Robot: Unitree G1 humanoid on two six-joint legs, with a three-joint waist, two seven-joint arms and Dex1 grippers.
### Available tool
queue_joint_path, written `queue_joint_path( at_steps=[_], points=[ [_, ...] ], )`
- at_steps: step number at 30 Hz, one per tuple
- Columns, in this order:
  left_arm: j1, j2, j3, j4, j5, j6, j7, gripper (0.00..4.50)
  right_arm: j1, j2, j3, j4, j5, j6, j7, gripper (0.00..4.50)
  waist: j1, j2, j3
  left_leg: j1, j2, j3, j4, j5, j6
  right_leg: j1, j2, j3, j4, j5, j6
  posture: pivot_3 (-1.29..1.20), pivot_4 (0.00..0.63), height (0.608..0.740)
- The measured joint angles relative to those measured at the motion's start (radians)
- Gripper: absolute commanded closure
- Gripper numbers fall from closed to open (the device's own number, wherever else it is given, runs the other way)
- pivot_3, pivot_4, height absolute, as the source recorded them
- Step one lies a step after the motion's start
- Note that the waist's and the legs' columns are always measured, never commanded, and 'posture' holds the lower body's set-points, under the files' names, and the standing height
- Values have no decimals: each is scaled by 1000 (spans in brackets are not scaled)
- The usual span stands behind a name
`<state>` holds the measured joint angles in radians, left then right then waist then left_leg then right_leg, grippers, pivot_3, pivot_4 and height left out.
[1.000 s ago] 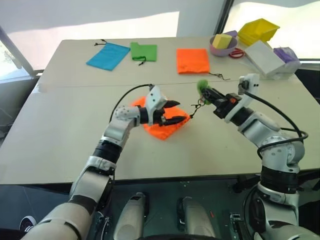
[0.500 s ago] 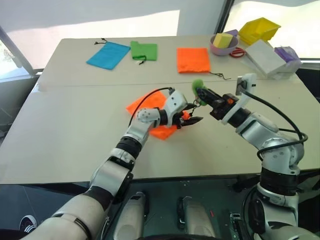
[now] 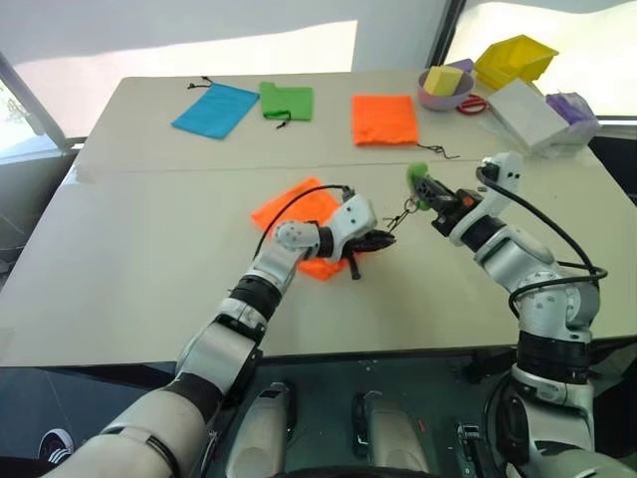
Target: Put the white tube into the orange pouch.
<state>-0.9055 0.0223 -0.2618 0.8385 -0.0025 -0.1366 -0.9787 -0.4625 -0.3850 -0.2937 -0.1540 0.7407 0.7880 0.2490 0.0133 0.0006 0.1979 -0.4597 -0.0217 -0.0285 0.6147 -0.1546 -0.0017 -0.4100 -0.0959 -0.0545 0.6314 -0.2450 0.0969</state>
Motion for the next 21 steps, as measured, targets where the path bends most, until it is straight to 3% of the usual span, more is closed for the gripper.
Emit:
queue_joint_path(
  at_steps=[13, 21],
  points=[
    [170, 151, -71, -323, -53, 207, -294, 4246, 252, -345, 76, -213, 48, 183, 286, 4500, 0, 0, 0, 0, 1, -2, 0, 0, 0, 1, -1, 1, -1, -2, -5, 0, 150, 740],
    [194, 233, -86, -427, -72, 266, -366, 4246, 269, -349, 86, -270, 77, 207, 336, 4500, 1, 0, 0, 0, 1, -2, 1, 0, 0, 1, -2, 1, -2, -1, -6, 0, 150, 740]
  ],
)
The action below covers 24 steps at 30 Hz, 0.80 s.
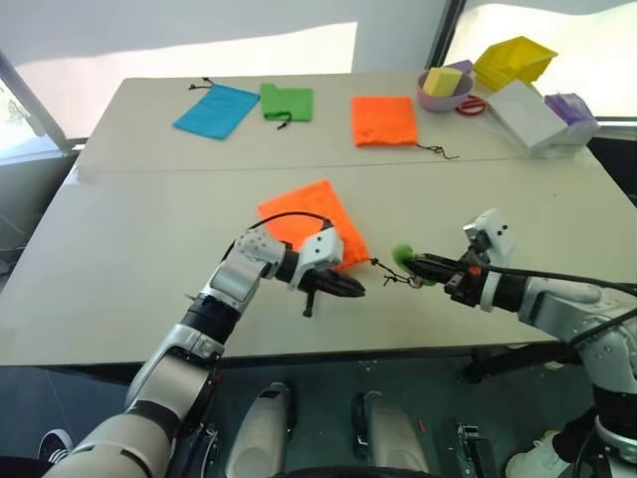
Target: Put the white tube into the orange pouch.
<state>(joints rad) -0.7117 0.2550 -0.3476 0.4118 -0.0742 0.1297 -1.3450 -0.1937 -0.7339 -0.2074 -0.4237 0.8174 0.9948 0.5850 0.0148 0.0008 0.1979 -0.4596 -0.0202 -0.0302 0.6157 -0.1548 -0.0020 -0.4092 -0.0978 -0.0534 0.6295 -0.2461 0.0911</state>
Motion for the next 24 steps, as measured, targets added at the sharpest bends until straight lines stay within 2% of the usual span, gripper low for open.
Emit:
queue_joint_path(
  at_steps=[8, 14, 19, 21, 24],
  points=[
    [-26, -88, 55, 84, -39, -70, 107, 4246, 29, -6, -1, 4, -6, -7, 27, 4500, 1, -1, 0, -1, 0, 0, 0, 0, 1, 0, 0, -1, -1, 0, 1, 0, 150, 740],
    [-49, -44, 123, 37, -139, -46, 38, 4246, 146, -110, -66, -132, 158, 40, 191, 4500, -4, 0, 0, 0, 1, 1, 0, 0, 1, 0, 1, -1, 0, 0, 1, 0, 150, 740],
    [-48, -2, 129, 7, -170, -30, -12, 4246, 194, -122, -57, -211, 228, 48, 228, 4500, 0, -1, 1, 0, 1, 1, 1, 0, 0, 2, 0, -2, -1, 0, 0, 0, 150, 740],
    [-48, 3, 129, 7, -175, -32, -26, 4246, 188, -110, -18, -211, 213, 42, 207, 4500, 0, -1, 1, 0, 0, 1, 2, 0, 0, 2, -1, -1, -2, 0, 0, 0, 150, 740],
    [-48, -14, 105, 6, -173, -63, -52, 4246, 122, -63, 53, -142, 102, -13, 136, 4500, 0, -1, 0, -1, 0, 2, 2, 0, 0, 1, -2, -1, -3, 1, -1, 0, 150, 740]
  ],
)
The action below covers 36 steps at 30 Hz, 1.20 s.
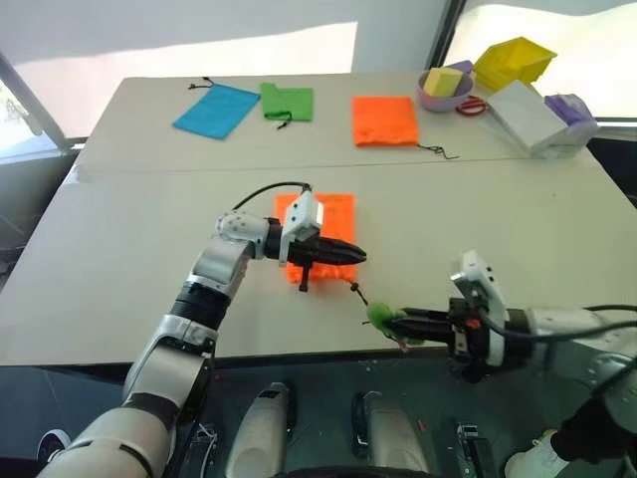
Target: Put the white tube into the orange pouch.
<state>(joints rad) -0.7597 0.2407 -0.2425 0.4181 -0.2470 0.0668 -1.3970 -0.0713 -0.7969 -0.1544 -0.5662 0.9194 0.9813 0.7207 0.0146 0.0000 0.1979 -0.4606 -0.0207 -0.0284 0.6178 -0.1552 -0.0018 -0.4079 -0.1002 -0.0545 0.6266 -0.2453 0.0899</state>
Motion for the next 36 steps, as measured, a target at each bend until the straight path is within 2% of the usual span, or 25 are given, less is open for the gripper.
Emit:
queue_joint_path(
  at_steps=[6, 9, 16, 20, 27, 36],
  points=[
    [0, 13, -23, 0, 1, -6, -49, 4246, -22, -3, 9, 76, -81, -46, -15, 4500, 0, -1, 0, -1, 1, 0, -1, 0, 1, -1, 1, -1, 0, 0, 1, 0, 150, 740],
    [0, 35, -40, 2, 24, -59, -75, 3462, -21, -7, -14, 100, -91, -54, -9, 4500, 0, -1, 0, 0, 1, 0, -1, 0, 1, -1, 2, -1, 1, 0, 1, 0, 150, 740],
    [-9, -2, -101, 81, 79, -131, -99, 3462, -19, -7, -34, 100, -84, -53, 12, 4500, 2, -1, 0, 0, 1, 0, 1, 0, 1, 0, 1, -1, 1, 0, 1, 0, 150, 740],
    [-84, -55, -139, 172, 150, -188, -56, 3462, -26, -6, -34, 89, -70, -48, 8, 4500, 2, -1, 1, -1, 1, 0, 2, 0, 1, 0, 1, -1, 1, 0, 1, 0, 150, 740],
    [-129, -68, -238, 232, 264, -184, -58, 3462, -26, -6, -34, 89, -70, -46, -8, 4500, -1, -1, 1, -1, 1, 0, 2, -1, 1, 0, 2, -1, 2, 0, 1, 0, 150, 740],
    [-185, -82, -254, 273, 330, -208, -12, 3462, -28, -1, -34, 89, -72, -50, -15, 4500, 1, -1, 1, -1, 1, 0, 4, -1, 2, 1, 2, -1, 2, 0, 1, 0, 150, 740]
  ],
)
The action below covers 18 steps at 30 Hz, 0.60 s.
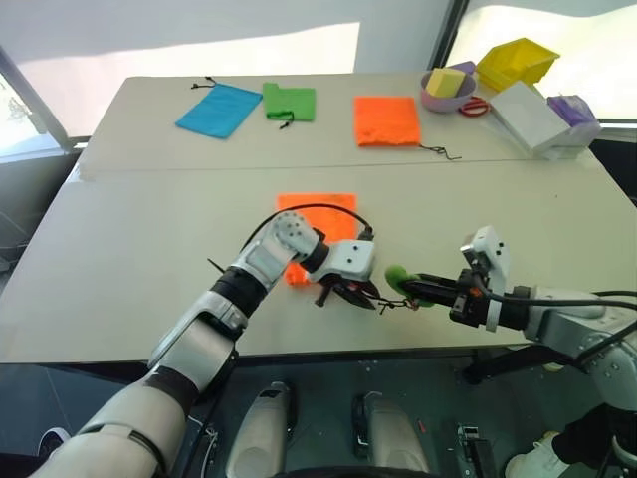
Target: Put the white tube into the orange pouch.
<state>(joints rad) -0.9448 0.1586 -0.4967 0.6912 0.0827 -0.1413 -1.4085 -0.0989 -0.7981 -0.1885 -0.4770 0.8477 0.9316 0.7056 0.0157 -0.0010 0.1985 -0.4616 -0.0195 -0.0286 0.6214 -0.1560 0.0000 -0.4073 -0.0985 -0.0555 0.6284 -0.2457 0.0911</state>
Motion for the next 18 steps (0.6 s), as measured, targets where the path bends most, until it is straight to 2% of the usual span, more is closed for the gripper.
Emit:
queue_joint_path(
  at_steps=[12, 14, 15, 18],
  points=[
    [-5, -8, -1, 25, 26, 0, -9, 3462, -22, 0, 0, 7, -2, -3, -1, 4500, -1, 0, 0, 0, 0, 0, 0, 0, 0, 0, 0, 0, 0, 0, 0, 0, 150, 740],
    [-5, -8, -2, 22, 28, -1, -12, 3994, -26, 1, 0, 9, -2, -3, -2, 4500, -1, 0, 0, 0, 0, 0, 0, 0, 0, 0, 0, 0, 0, 0, 0, 0, 150, 740],
    [-5, -9, -2, 22, 31, -5, -9, 4426, -28, 2, 0, 9, -2, -3, -2, 4500, 0, 0, 0, 0, 0, 0, 0, 0, 0, 0, 0, 0, 0, 0, 0, 0, 150, 740],
    [-5, -11, -2, 22, 39, -23, -1, 4473, -28, 4, 0, 10, -2, -3, -3, 4500, -1, 0, 0, 0, 0, 0, 0, 0, 0, 0, 0, 0, 0, 0, 0, 0, 150, 740]
  ],
)
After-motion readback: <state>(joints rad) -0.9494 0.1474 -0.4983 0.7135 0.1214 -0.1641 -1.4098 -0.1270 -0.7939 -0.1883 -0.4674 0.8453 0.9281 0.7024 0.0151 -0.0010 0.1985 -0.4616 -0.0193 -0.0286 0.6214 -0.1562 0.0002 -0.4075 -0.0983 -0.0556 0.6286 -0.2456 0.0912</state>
